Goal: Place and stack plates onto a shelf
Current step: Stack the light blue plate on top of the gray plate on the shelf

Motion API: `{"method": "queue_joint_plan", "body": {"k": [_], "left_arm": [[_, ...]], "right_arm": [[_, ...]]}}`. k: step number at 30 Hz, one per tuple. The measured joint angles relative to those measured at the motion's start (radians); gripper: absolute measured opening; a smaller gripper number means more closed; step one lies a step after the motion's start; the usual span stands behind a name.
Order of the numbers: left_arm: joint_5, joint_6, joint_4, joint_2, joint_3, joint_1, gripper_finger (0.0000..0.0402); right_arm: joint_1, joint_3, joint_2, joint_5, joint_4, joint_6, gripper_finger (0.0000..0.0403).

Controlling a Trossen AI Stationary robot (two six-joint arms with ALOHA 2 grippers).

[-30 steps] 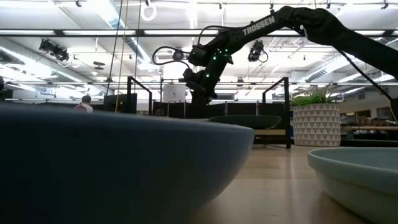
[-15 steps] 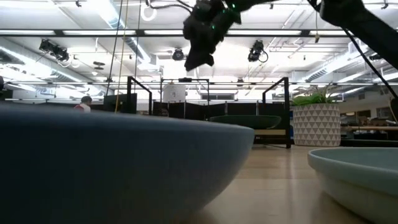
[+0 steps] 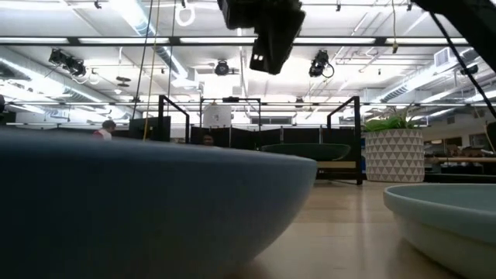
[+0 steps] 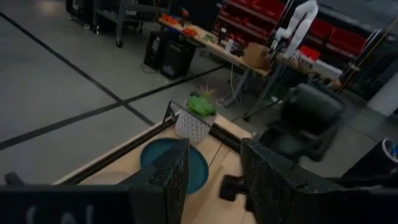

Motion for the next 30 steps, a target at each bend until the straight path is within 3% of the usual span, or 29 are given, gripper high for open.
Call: {"method": "queue_joint_plan", "body": {"k": [7, 14, 20, 26, 30], "left_arm": [[0.000, 0.003, -0.010, 0.000, 0.000, 0.000, 0.0153], [-0.006, 0.009, -0.007, 0.000, 0.000, 0.000, 0.0153], [-0.012, 0.007, -0.006, 0.000, 0.000, 0.000, 0.0153], [-0.012, 0.007, -0.005, 0.000, 0.000, 0.000, 0.0153], [-0.012, 0.007, -0.004, 0.000, 0.000, 0.000, 0.0153]], "right_arm": [[0.100, -0.199, -0.132, 0.079, 0.107, 0.100, 0.0092], [0.208, -0.593, -0.344, 0.114, 0.376, 0.267, 0.0092], [0.319, -0.887, -0.429, 0.091, 0.556, 0.432, 0.0097], [0.433, -1.015, -0.432, 0.051, 0.721, 0.584, 0.0148], [0.491, -1.044, -0.431, 0.143, 0.772, 0.693, 0.0196]]}}
